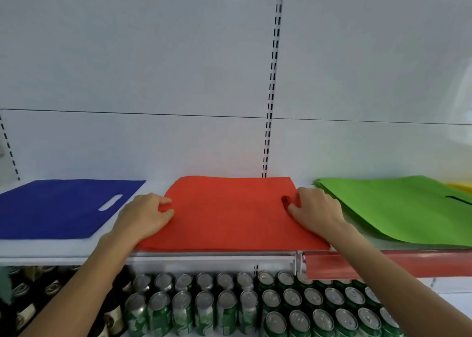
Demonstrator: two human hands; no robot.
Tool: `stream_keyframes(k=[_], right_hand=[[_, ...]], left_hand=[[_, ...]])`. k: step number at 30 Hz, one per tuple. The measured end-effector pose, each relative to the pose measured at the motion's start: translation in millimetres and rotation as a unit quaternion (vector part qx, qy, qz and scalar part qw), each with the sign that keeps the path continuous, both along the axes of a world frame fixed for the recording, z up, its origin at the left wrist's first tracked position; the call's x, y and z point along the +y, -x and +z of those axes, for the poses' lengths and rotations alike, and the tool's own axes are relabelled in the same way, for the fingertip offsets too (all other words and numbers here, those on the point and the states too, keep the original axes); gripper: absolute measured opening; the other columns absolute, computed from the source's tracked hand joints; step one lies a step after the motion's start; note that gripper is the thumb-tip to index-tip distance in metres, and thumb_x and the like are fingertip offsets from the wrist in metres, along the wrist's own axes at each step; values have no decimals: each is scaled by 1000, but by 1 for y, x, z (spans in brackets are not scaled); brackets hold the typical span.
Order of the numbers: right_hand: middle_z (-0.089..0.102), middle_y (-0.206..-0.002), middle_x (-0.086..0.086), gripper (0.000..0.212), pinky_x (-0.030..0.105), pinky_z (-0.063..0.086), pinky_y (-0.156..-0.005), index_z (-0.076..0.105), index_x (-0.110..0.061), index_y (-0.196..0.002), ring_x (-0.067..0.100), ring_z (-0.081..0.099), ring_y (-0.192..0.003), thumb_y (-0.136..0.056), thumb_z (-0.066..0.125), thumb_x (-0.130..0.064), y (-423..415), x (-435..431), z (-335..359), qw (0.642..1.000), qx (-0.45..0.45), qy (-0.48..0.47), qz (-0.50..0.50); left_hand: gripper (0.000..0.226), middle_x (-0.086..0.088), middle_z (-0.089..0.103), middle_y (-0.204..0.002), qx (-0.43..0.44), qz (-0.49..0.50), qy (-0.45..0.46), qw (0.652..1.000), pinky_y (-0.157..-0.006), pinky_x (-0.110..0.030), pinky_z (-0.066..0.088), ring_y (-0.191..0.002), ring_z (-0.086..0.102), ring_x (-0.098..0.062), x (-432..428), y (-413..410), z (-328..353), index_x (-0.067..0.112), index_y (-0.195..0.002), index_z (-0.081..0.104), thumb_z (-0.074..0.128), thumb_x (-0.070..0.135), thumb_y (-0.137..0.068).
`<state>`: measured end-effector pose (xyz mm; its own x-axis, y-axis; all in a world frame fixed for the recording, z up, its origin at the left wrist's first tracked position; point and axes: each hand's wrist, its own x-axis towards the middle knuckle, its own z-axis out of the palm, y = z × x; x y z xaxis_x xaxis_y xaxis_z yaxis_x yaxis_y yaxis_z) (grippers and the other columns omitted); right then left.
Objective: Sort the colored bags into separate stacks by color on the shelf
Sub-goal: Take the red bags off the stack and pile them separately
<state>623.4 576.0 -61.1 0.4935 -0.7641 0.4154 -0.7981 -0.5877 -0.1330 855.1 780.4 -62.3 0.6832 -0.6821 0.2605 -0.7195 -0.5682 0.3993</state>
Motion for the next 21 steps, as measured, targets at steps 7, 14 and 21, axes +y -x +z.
stream_keyframes(k=[7, 14, 21], right_hand=[[62, -111, 13, 32, 33, 42, -73, 60, -10, -105, 33, 59, -102, -89, 50, -36, -11, 2, -3, 999, -5, -32, -3], [60, -117, 12, 38, 34, 45, -82, 59, -10, -115, 31, 57, -107, -93, 47, -39, -10, 4, 6, 1000, -13, -28, 4], [61, -120, 8, 36, 35, 44, -86, 58, -16, -121, 31, 55, -111, -90, 51, -33, 39, -25, 46, 997, -64, 14, -34]], left_hand=[[39, -2, 53, -134, -3, 3, 14, 1000, -99, -34, 40, -122, 50, -20, 3, -10, -7, 18, -126, 57, 57, 28, -89], [43, -3, 52, -135, -67, 17, -64, 996, -98, -38, 41, -123, 49, -23, 2, -8, 3, 21, -131, 52, 50, 37, -92], [45, -2, 51, -137, -116, -41, -10, 992, -101, -36, 36, -125, 46, -23, -34, 52, 26, 23, -133, 50, 47, 42, -92]])
